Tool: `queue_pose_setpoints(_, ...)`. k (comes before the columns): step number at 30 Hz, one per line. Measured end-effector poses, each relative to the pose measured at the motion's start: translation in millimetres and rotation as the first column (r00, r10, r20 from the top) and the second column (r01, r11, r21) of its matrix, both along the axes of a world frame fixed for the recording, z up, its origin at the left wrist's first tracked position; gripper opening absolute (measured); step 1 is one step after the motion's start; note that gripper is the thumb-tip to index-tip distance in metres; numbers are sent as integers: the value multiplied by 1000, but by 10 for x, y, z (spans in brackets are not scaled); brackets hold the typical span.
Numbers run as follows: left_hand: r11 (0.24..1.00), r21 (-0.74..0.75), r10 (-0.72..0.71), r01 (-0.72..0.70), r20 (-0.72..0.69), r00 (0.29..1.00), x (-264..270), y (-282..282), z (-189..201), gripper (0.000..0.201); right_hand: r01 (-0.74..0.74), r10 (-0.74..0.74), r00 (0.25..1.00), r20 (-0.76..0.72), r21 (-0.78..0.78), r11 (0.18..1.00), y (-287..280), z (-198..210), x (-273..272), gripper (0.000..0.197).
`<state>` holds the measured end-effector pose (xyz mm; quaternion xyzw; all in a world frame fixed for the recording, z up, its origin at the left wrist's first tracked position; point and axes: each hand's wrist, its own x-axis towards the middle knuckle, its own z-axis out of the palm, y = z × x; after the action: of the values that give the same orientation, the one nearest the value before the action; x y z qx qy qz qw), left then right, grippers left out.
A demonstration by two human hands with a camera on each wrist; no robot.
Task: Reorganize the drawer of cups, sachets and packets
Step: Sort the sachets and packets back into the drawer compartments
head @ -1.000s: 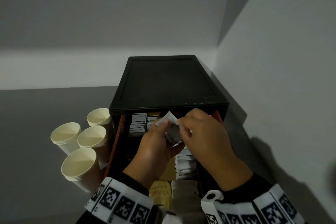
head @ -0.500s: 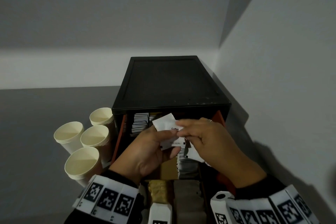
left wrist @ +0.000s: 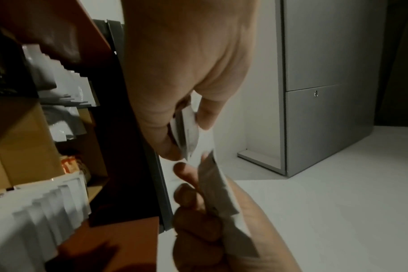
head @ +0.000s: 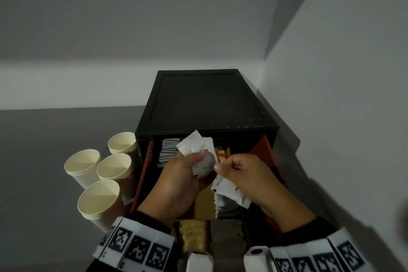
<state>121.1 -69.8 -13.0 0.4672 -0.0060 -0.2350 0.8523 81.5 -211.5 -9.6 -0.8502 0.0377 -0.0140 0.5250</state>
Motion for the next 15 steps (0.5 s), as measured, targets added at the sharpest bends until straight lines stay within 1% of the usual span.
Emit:
queue_pose_setpoints(3,998,-63,-16,14,-34,999,-6,-8,6,33,7,-7,1000,-8,50,999,63,-23,-1,27)
queue_pose_setpoints(6,996,-83,-25,20,-61,998,-9,-8,9,32,42,-46,999,28,126,991,49,25,1,24)
queue_pose_setpoints(8,995,-98,1,-11,-98,995,2,0,7,32,88,-103,991,82,172,981,4,64,6,21)
queue_pose_setpoints(9,994,-106,26,-39,-119,992,8,5,9,31,121,-145,981,131,172,978,-25,81,9,19)
queue_pose_setpoints(10,991,-112,56,-73,-141,988,16,10,11,28,166,-191,961,200,134,977,-57,96,12,19)
queue_pose_setpoints(12,985,-105,115,-135,-180,977,24,4,15,21,252,-224,897,380,-24,968,-105,125,7,20)
queue_pose_setpoints(13,984,-95,131,-151,-191,973,22,-7,15,19,278,-197,868,456,-117,954,-108,138,1,19)
queue_pose_setpoints(15,985,-73,141,-158,-196,970,3,-38,15,19,290,-67,837,543,-336,896,-70,133,-6,14)
